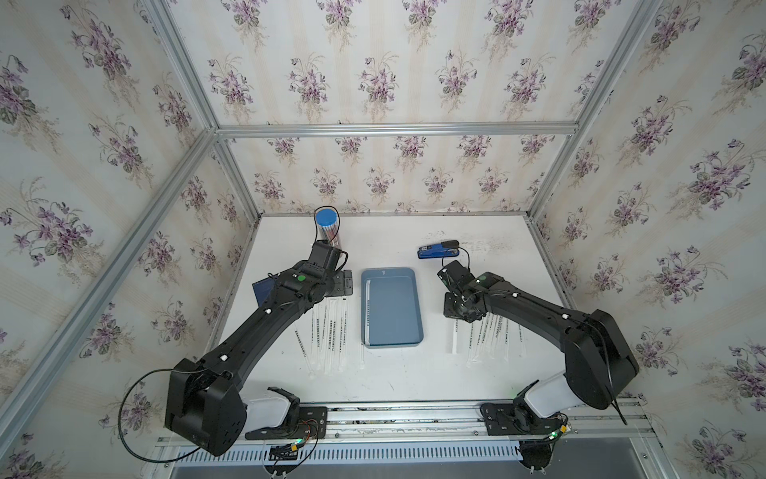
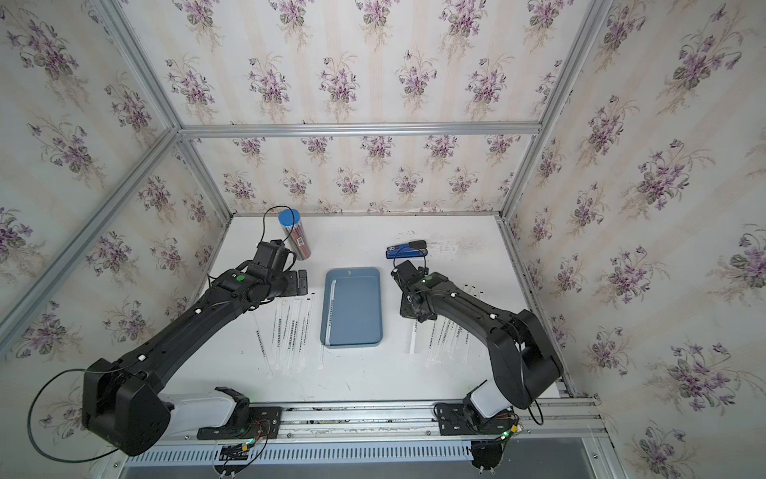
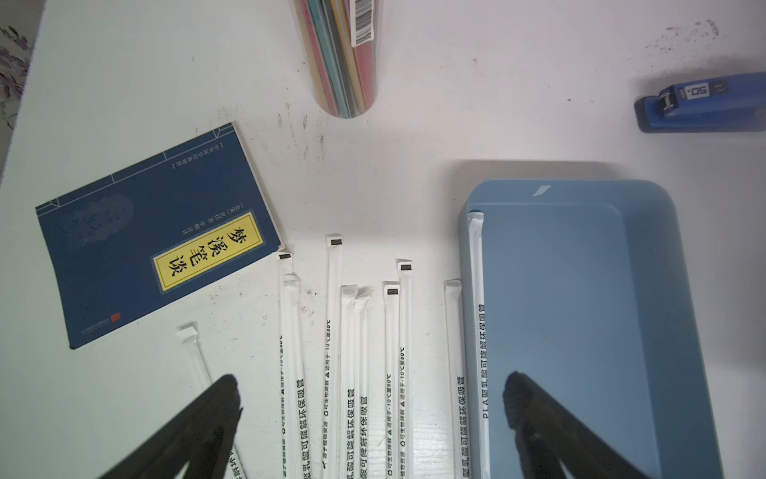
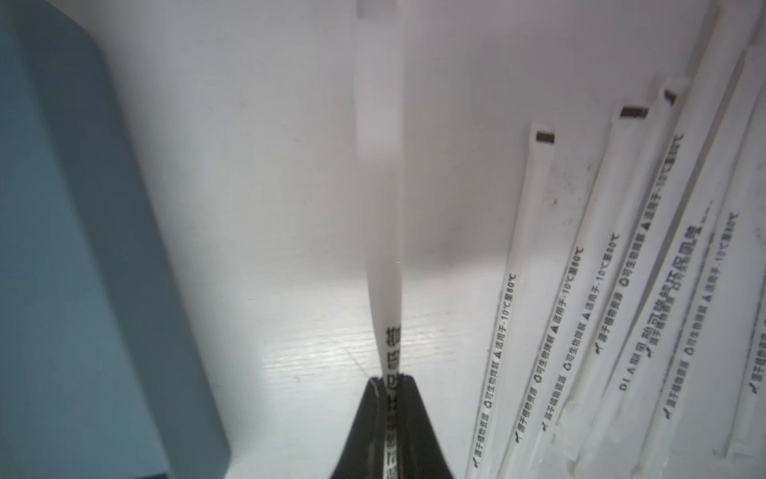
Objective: Put the straws into the storage box
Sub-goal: Pick up the straw from the center of the board, then place the straw in the storage box.
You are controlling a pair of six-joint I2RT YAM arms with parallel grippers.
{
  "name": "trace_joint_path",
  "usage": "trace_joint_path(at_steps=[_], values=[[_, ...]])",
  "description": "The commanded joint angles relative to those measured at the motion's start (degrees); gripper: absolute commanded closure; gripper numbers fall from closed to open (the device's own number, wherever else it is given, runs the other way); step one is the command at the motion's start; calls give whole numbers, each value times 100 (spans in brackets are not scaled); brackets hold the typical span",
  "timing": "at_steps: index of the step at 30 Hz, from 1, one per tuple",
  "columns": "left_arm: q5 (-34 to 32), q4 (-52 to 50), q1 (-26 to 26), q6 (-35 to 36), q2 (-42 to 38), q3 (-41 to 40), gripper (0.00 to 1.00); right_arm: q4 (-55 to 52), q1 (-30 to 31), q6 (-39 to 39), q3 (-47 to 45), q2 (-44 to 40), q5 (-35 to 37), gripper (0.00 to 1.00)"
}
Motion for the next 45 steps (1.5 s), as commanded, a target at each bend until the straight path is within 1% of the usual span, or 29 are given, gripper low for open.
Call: trace_joint_path(at_steps=[1,3,6,9,12,15,17,19,29,38,45], values=[[298,176,-1,53,224,-41,2,-727,335,-67,896,271,56,89],[557,228,-10,14,406,-79,2,-846,632,30,1668,740,-21,88],[754,240,-28,-5,496,-141,2,-669,995,210,2630,1536,-142,88],[360,-119,34,-17,681,-122,1,-448,1233,392,3509,2399,-288,89],[274,-437,285,82,583,-151,1,-373,1430,463,4255,3118,-328,89],[516,-689,710,82,345,-246,1,-428,1578,454,4762,3699,-328,89],[690,-738,924,88,269,-340,1,-452,1619,459,4837,3912,-346,89],[739,-710,1028,110,153,-451,1,-407,1660,472,4787,4009,-364,89],[884,-641,1044,84,82,-495,2,-231,1760,716,4661,4375,-640,89],[726,-774,1070,26,-3,-549,2,-233,1755,745,4661,4484,-671,88],[582,-984,1369,-232,-160,-626,6,-165,1756,782,4683,4489,-723,87]])
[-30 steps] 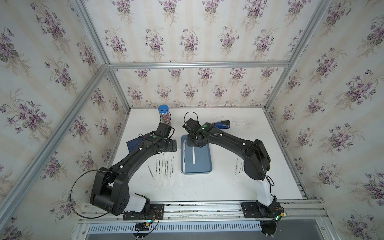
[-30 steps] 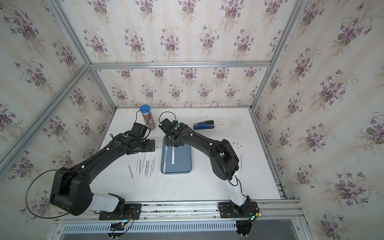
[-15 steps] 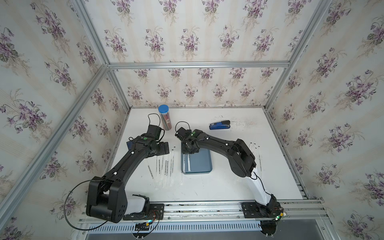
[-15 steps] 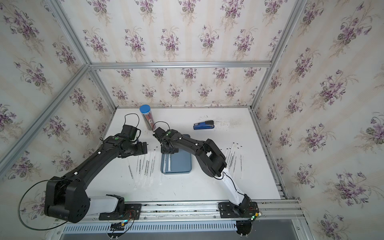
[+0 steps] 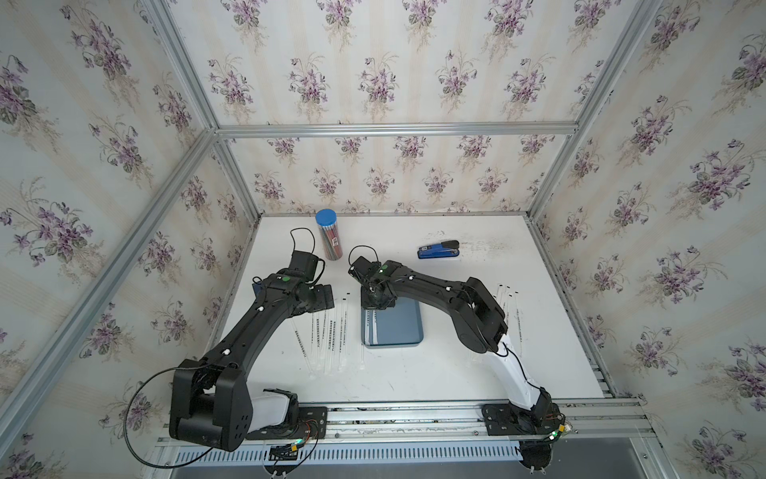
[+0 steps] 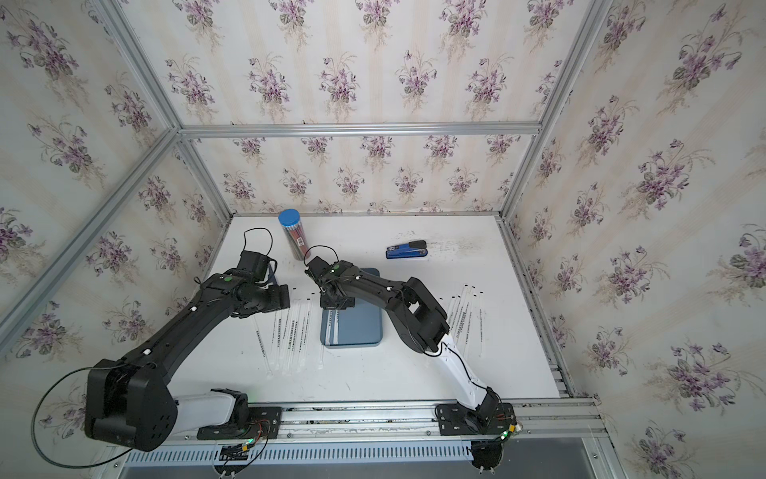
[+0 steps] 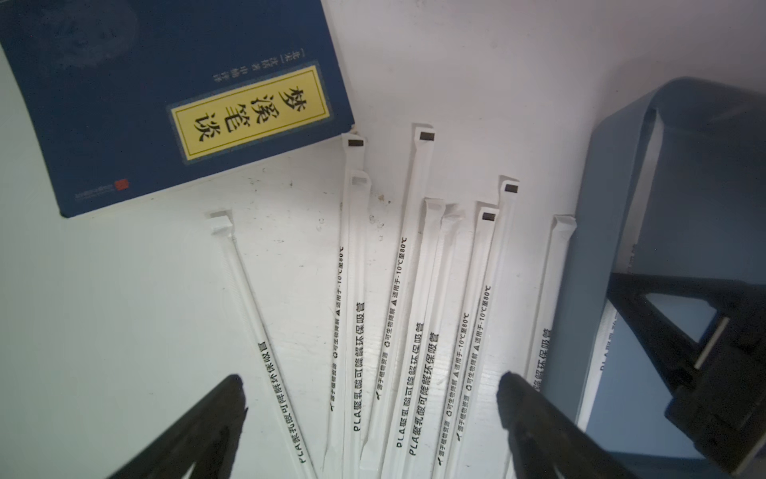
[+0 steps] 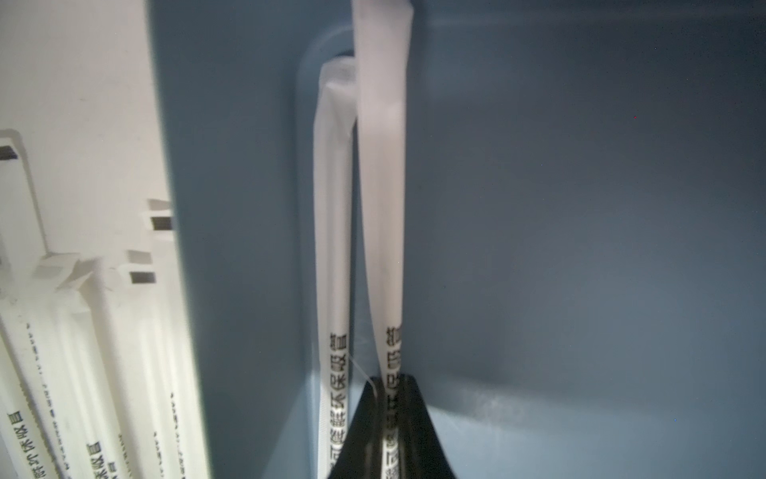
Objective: Put the straws into the storage box
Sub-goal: Place the straw in the storage box, then pick up the straw from the center of the board.
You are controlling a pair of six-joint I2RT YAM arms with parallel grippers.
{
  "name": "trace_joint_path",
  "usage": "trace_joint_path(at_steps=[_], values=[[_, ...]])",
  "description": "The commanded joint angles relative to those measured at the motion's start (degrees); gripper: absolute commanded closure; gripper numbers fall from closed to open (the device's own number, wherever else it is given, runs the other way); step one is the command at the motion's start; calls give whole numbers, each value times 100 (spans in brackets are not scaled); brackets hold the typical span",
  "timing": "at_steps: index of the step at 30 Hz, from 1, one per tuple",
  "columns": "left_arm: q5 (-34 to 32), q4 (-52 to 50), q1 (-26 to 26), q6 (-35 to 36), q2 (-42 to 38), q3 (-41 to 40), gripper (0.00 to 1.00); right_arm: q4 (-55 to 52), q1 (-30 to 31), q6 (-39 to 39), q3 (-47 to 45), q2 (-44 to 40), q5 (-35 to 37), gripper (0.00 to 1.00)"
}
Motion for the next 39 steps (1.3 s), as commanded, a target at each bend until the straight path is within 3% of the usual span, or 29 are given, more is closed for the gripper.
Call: trace_joint_path(at_steps=[1,10,16,28,39], values=[[-163,-283,181,-188,-81,-53,6,41,1,117,12,30,-73,87],[-180,-478,694,-397,-147,-457,8,72,-3,149,18,59,-90,84],[115,-456,1059,-572,-126,-722,12,48,-3,122,96,-193,-91,71],[310,-423,1144,-751,268,-1023,21,209,-170,-18,-244,-1153,240,69],[249,-132,1152,-739,592,-1205,56,430,-201,-106,-533,-1311,302,68]])
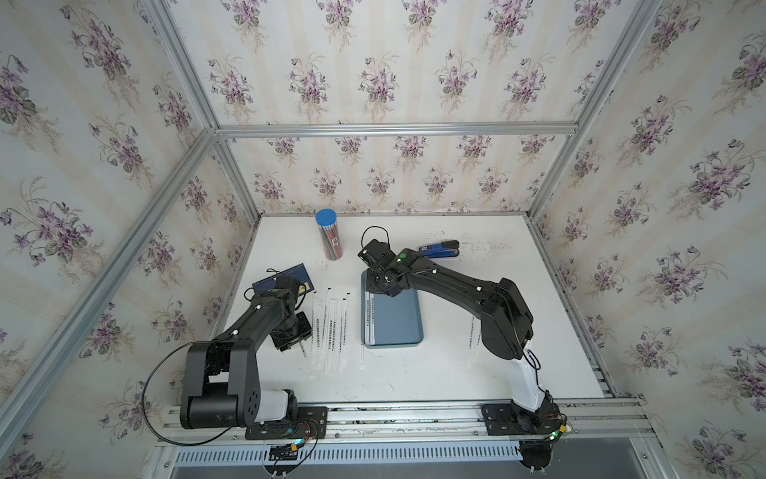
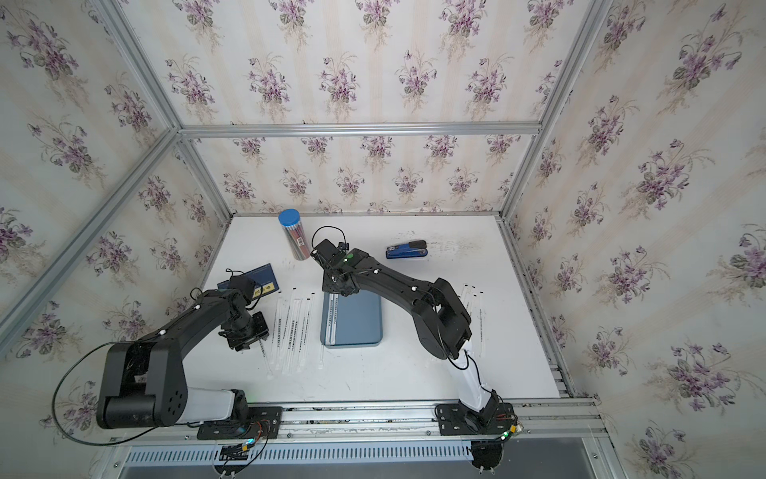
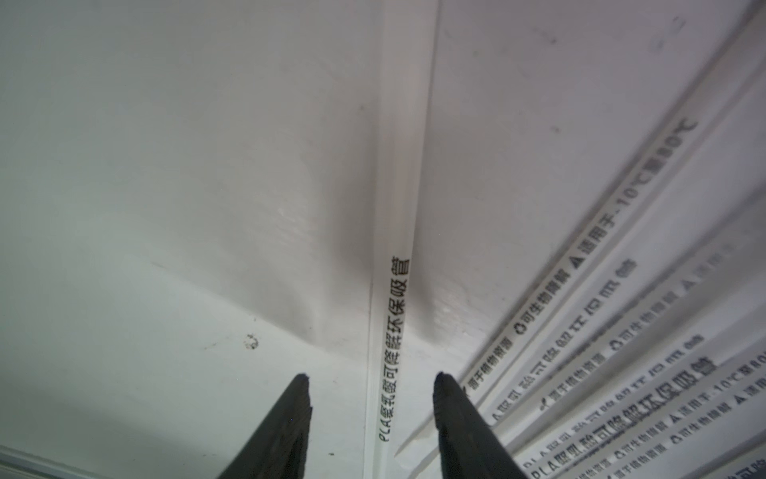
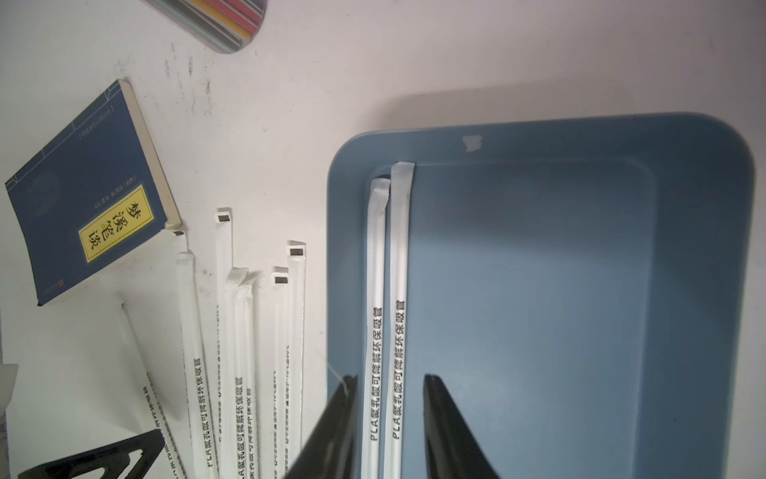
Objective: Put the straws into the storage box
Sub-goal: Pick up the straw from the center of the board.
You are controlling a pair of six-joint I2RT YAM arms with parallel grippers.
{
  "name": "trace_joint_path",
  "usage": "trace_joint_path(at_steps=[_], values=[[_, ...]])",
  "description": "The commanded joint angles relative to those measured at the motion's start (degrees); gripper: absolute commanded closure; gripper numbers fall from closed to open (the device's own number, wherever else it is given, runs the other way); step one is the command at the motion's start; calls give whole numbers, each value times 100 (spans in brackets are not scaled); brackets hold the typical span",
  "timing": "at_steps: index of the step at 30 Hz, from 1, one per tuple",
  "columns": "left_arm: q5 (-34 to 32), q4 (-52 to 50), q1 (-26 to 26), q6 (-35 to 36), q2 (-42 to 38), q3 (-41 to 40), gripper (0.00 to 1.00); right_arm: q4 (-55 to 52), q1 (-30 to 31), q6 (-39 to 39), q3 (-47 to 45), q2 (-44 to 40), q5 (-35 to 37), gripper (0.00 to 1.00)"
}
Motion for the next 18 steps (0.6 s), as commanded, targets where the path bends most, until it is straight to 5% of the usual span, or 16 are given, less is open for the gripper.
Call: trace_joint_path(at_steps=[1,12,18], values=[[-60,146,9,20,222,19,56,110,-17,-51,-110,-125,139,68],[-23,228,43,77,680,125,76,287,-57,-19,-337,-313,202,68],[38,276,79,319,765,233,97,348,-59,-15,-386,-404,227,68]])
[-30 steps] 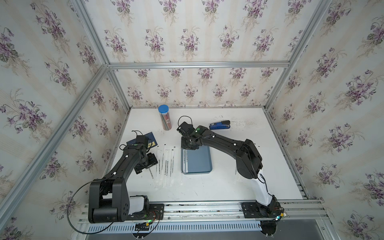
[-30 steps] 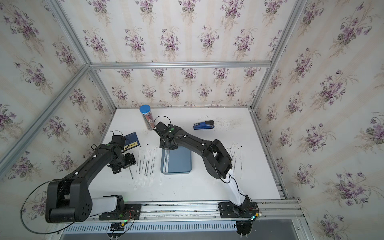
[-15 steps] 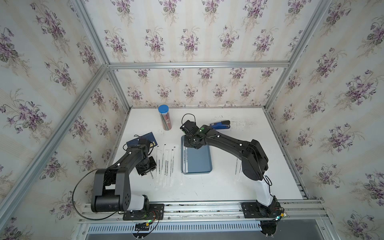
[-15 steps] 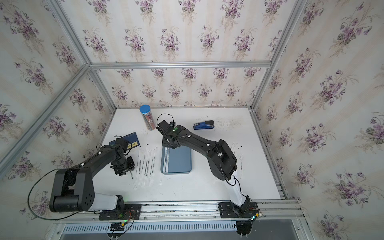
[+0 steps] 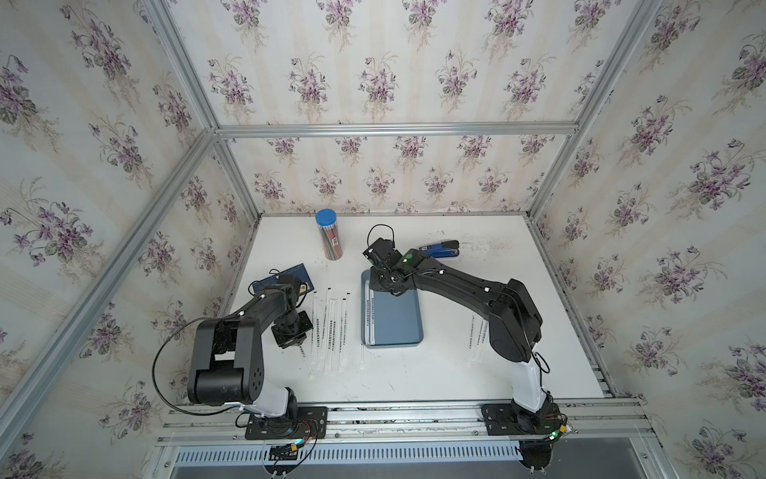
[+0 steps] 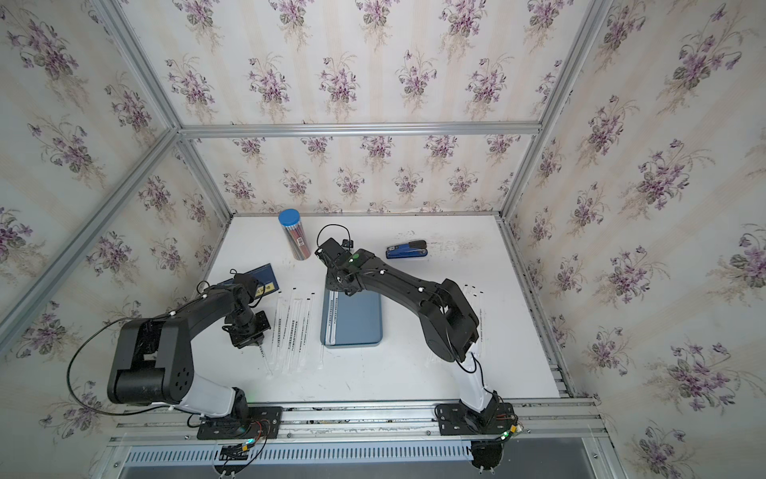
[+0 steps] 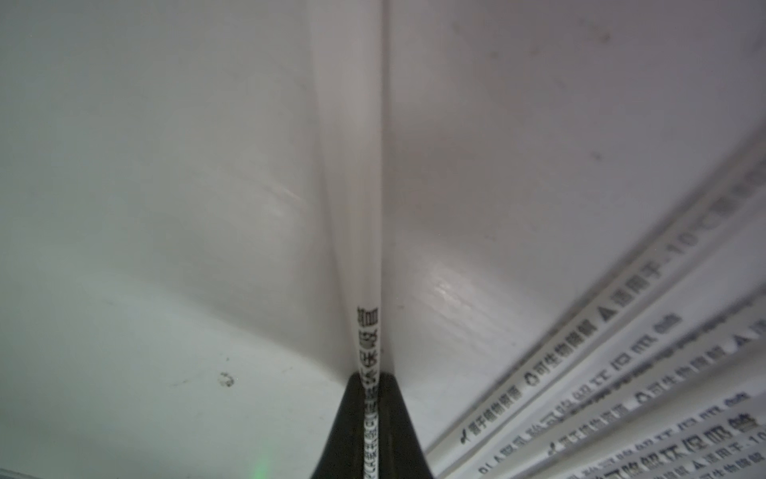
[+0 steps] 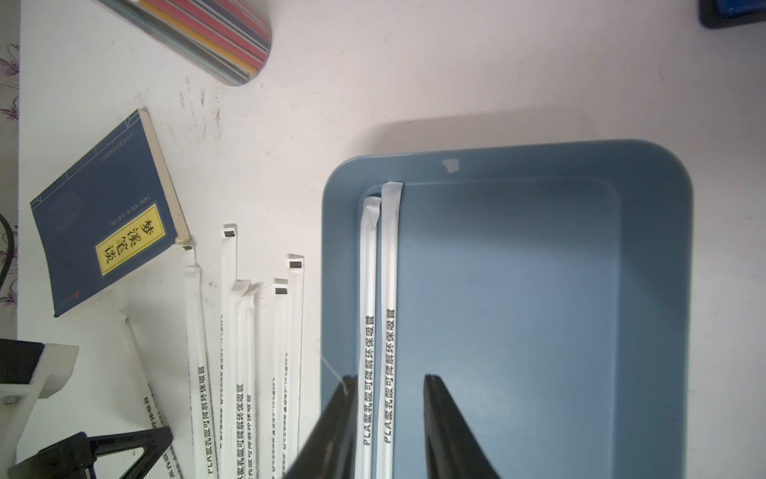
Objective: Put the straws into the storage box
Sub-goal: Pick up the straw from the center of the board.
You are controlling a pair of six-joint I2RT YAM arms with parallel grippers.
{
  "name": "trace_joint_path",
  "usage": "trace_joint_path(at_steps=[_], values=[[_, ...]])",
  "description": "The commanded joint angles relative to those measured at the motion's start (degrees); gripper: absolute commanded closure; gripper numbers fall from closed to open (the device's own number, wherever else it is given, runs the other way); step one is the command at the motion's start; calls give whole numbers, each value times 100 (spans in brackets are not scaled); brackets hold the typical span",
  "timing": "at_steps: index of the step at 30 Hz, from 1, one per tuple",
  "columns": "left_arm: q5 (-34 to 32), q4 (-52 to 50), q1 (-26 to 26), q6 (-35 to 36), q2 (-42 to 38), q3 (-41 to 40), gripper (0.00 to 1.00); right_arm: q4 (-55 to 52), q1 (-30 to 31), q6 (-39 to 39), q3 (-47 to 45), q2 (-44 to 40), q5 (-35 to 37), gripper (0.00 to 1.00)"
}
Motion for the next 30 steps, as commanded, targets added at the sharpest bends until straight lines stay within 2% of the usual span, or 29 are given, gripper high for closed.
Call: trace_joint_path(at_steps=[1,9,13,18,23,30], values=[[-160,164,7,251,29,50,97,65,2,-4,-47,-87,97,68],[-293,-445,-47,381,-443,625,97,127,-3,22,-143,-150,107,68],[-269,-940,-368,351,-790,1092,96,108,-73,32,-173,-204,115,68],[-43,-1342,-1527,-24,-724,1947,95,107,-420,0,-422,-551,120,68],[-14,-1413,-2805,-452,156,3071,94,178,-1008,-124,-962,-1114,284,68],[48,-1194,-3719,-584,1709,4322,94,373,-1531,-161,-1639,-1607,270,68]])
